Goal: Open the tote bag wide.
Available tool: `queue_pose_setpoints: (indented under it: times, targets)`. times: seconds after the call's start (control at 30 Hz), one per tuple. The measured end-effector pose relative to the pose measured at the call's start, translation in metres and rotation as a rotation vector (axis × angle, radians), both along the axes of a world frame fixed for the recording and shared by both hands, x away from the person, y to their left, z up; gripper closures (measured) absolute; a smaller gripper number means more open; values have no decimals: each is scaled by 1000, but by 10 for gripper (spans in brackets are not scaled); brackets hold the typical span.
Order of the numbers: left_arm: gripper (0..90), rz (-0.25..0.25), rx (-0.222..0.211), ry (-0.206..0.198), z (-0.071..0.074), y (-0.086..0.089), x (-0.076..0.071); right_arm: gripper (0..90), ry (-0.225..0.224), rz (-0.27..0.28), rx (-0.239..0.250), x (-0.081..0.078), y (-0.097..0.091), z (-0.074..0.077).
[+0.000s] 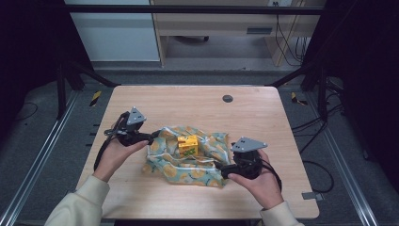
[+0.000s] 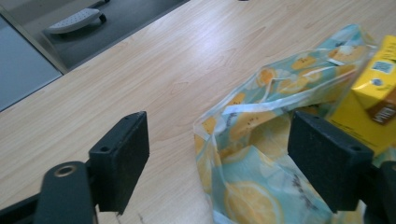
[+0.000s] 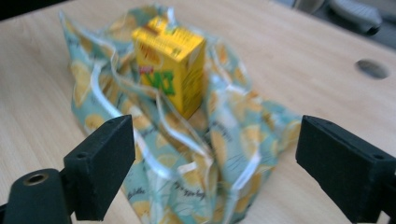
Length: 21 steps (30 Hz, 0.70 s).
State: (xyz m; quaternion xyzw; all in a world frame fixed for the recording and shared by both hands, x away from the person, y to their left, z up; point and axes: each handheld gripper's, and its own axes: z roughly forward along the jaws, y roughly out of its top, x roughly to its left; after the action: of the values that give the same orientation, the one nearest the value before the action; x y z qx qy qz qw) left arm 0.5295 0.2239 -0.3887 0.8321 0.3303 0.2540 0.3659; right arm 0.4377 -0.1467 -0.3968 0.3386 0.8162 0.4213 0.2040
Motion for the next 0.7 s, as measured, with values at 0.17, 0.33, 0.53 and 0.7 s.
queue_pose_setpoints:
  times: [0.17, 0.33, 0.53, 0.7]
  targets:
    - [140, -10, -22, 4, 10, 8, -14, 83, -44, -46, -2, -1, -14, 26]
    - [116, -29, -53, -1, 19, 19, -30, 70, -57, -87, 4, 0, -30, 39]
    - [96, -26, -27, -18, 24, 32, -43, 64, -47, -142, 18, 1, -53, 42]
    - [100, -3, 11, 3, 18, 46, -46, 67, -36, -188, 8, -2, -71, 37]
